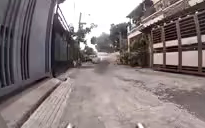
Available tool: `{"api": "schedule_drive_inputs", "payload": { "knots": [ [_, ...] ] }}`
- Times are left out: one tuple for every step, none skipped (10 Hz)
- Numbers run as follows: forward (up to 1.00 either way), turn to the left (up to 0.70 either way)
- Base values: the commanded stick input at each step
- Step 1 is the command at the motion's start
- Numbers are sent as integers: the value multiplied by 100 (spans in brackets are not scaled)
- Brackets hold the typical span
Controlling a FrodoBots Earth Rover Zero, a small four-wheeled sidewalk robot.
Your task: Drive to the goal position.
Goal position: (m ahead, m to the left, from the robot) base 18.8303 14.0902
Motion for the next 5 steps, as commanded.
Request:
{"api": "schedule_drive_inputs", "payload": {
  "knots": [
    [70, 14],
    [70, 14],
    [70, 14],
    [70, 14],
    [70, 14]
  ]
}}
